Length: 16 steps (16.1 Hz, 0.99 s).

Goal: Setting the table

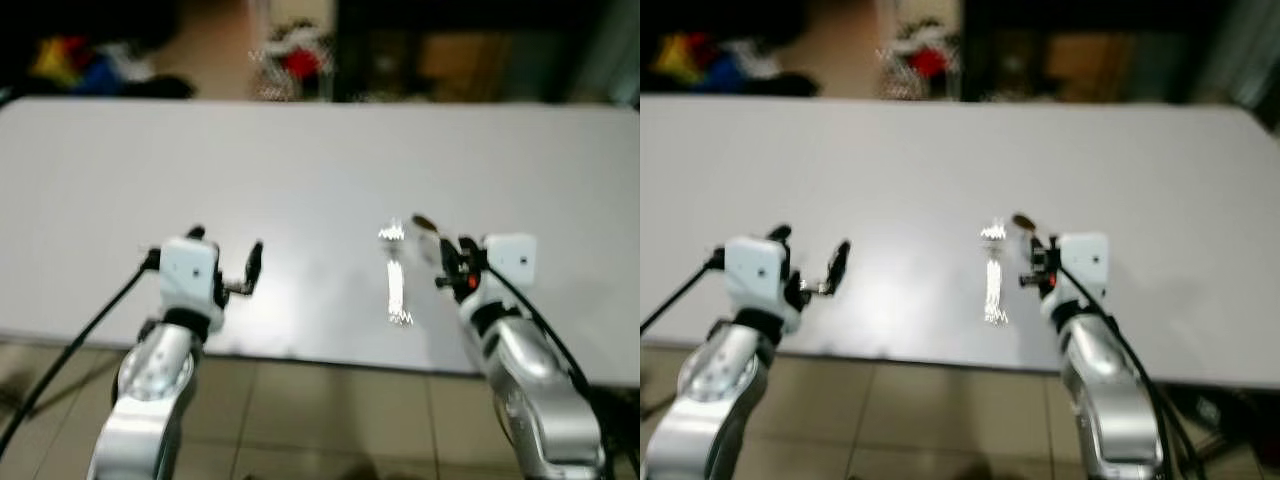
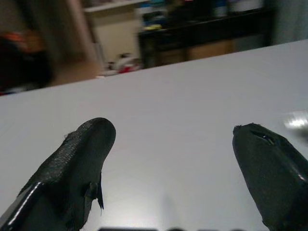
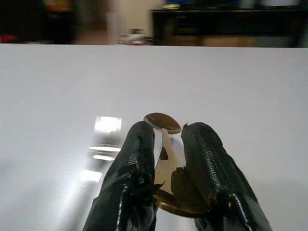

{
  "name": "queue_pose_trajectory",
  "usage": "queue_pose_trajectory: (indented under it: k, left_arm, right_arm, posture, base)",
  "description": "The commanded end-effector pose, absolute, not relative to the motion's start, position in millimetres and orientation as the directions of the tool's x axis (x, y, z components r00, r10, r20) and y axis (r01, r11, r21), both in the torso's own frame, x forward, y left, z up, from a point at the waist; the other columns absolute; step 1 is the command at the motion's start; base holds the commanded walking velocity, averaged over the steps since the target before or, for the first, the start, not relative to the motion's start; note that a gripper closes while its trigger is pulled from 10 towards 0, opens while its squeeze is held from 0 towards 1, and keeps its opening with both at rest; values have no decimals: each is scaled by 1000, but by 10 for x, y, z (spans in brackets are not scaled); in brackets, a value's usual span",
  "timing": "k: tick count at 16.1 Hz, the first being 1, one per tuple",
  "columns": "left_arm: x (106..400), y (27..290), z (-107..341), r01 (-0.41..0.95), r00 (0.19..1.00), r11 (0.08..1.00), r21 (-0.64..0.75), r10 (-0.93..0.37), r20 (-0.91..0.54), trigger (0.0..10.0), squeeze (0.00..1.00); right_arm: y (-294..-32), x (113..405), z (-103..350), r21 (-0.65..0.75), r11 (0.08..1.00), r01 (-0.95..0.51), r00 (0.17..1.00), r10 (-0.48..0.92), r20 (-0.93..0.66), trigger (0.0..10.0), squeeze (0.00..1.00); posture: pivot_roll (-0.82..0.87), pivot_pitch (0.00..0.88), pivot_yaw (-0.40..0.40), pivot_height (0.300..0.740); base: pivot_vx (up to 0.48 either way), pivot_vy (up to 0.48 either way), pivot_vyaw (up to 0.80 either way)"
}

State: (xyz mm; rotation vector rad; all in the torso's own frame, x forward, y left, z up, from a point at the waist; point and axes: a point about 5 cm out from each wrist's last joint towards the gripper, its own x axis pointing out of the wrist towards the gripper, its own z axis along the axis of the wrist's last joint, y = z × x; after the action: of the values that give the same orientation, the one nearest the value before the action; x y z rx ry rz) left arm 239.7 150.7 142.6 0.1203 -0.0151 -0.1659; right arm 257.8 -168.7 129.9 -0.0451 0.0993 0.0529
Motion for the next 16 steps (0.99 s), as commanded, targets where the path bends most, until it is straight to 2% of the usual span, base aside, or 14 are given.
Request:
queue_pose_trajectory:
  k: [1,6,11,12,14,16]
  left_arm:
    - [2400,1507,1415,174,985,978,119,-174,-10,10000,0]
    - [2403,1528,1405,165,986,981,100,-164,-12,10000,0]
    - [2398,1533,1384,164,986,982,99,-162,-25,10000,0]
    - [2405,1534,1379,164,986,981,104,-162,-28,10000,0]
    - [2418,1529,1381,159,987,972,174,-157,-22,10000,0]
    - [2426,1520,1369,153,988,976,152,-150,-31,10000,0]
  right_arm:
    - [-1684,2610,1370,-49,997,-61,996,58,-71,10000,0]
    - [-1660,2612,1377,-63,995,-75,995,70,-65,10000,0]
    - [-1638,2633,1395,-53,995,-88,995,85,-58,10000,0]
    - [-1641,2634,1393,-46,996,-82,995,79,-66,10000,0]
    - [-1658,2637,1408,-51,996,-76,996,73,-60,10000,0]
    - [-1671,2653,1446,-64,995,-78,996,75,-43,10000,0]
  posture:
    - [-131,0,62,740]
    - [-127,0,58,740]
    - [-127,0,55,740]
    - [-129,0,55,740]
    - [-134,0,56,740]
    - [-138,0,55,740]
  base:
    - [0,0,0]
    - [0,0,0]
    - [0,480,0]
    - [0,480,-800]
    - [0,-240,-800]
    - [0,-437,-400]
